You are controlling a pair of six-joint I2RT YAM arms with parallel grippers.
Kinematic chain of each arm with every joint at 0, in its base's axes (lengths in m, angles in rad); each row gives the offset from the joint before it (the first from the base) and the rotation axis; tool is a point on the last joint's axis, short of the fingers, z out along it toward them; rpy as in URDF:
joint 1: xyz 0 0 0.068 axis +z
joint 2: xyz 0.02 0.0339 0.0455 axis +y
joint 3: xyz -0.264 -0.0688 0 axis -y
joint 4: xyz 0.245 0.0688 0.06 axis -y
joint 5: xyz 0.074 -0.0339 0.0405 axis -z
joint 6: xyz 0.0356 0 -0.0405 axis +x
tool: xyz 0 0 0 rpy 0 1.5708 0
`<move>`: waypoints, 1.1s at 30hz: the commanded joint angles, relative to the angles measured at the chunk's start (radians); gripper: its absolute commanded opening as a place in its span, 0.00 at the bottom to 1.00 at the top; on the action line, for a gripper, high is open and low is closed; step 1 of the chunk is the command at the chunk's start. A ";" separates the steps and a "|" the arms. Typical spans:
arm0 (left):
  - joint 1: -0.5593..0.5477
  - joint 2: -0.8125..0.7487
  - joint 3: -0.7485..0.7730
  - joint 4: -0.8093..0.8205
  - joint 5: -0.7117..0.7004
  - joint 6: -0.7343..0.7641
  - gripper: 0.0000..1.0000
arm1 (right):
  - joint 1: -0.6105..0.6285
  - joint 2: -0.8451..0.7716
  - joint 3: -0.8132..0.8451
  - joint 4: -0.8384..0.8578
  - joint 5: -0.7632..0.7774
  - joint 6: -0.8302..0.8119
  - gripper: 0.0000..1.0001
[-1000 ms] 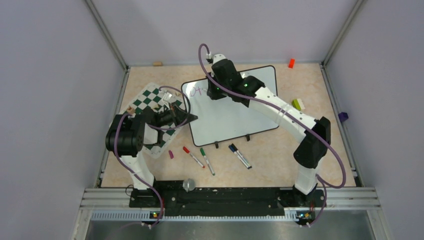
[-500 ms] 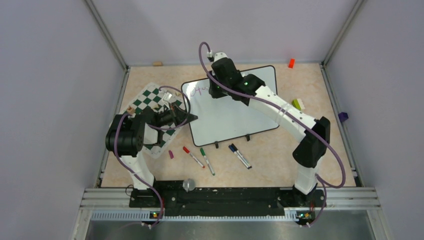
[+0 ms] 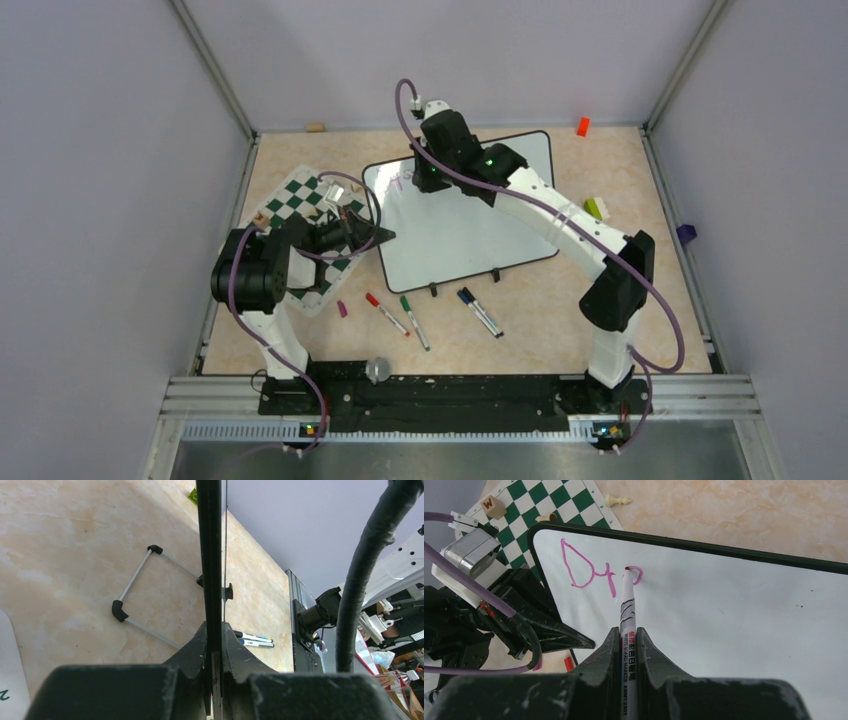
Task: Write a sentence on the whiteboard
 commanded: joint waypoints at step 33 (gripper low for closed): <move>-0.006 -0.012 0.004 0.104 0.074 0.051 0.00 | -0.021 -0.045 -0.039 -0.038 0.066 0.000 0.00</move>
